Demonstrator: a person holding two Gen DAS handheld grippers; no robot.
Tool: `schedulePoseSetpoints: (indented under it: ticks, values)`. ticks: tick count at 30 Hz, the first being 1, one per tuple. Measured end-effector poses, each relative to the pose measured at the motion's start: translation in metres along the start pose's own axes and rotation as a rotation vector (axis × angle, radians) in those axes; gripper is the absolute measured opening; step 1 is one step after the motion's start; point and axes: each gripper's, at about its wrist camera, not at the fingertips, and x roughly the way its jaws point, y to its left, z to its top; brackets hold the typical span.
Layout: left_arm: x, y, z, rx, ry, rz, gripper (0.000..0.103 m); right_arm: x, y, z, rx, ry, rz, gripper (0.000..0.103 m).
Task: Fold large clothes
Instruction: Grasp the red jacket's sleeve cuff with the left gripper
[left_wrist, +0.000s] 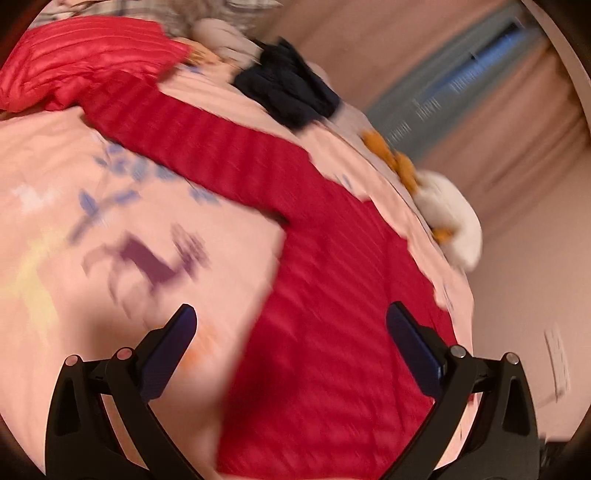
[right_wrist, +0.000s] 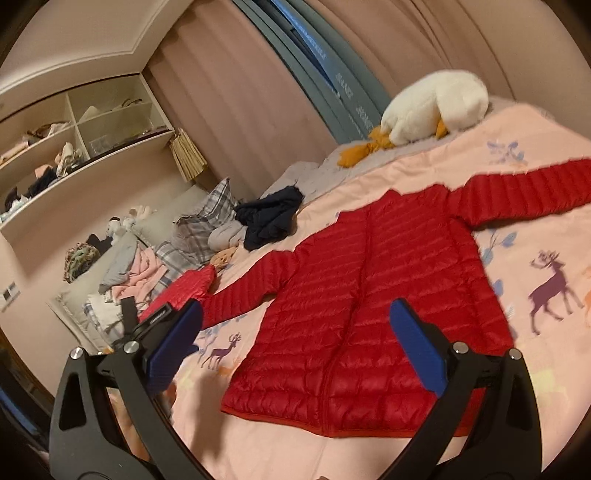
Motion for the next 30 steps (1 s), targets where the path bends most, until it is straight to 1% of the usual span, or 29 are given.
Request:
schedulePoseSetpoints:
  ticks: [3,4,6,7,10,14,15,18,23,24,25,26,28,30]
  values:
    - [0.01,0.032,0.036,-0.046,-0.043,0.086,0.102,0.011,-0.005,-0.004,-0.006,0.036,0.013,0.101]
    - [0.015,0.049,0.051,-0.067,-0.063,0.131,0.102,0.016,-0.003,-0.004,-0.022,0.05,0.012,0.101]
    - [0.022,0.074,0.073,-0.099,-0.079,0.17,0.102,0.029,0.003,-0.006,-0.063,0.072,-0.007,0.101]
    - [0.029,0.09,0.087,-0.135,-0.079,0.186,0.102,0.03,0.004,-0.007,-0.075,0.08,-0.013,0.101]
    - [0.046,0.132,0.114,-0.257,-0.073,0.181,0.102,0.046,0.009,-0.009,-0.121,0.114,-0.037,0.101]
    - [0.064,0.178,0.138,-0.425,-0.077,0.096,0.102,0.066,0.015,-0.012,-0.176,0.151,-0.067,0.101]
    - [0.067,0.184,0.144,-0.448,-0.091,0.075,0.102,0.069,0.016,-0.013,-0.186,0.158,-0.075,0.101]
    - [0.069,0.187,0.156,-0.442,-0.132,0.062,0.102,0.081,0.018,-0.016,-0.219,0.18,-0.105,0.101]
    - [0.077,0.195,0.177,-0.454,-0.195,0.092,0.101,0.098,0.016,-0.018,-0.243,0.202,-0.136,0.101]
    - [0.08,0.197,0.178,-0.458,-0.204,0.103,0.095,0.1,0.015,-0.018,-0.24,0.206,-0.139,0.101]
    - [0.081,0.197,0.18,-0.457,-0.21,0.113,0.079,0.103,0.013,-0.018,-0.235,0.211,-0.143,0.101]
    - [0.084,0.199,0.183,-0.456,-0.203,0.114,0.068,0.106,0.011,-0.018,-0.23,0.214,-0.148,0.101]
    - [0.09,0.204,0.185,-0.466,-0.168,0.098,0.03,0.109,0.008,-0.019,-0.219,0.219,-0.155,0.101]
    - [0.09,0.203,0.184,-0.45,-0.162,0.116,0.019,0.111,0.003,-0.02,-0.198,0.227,-0.156,0.101]
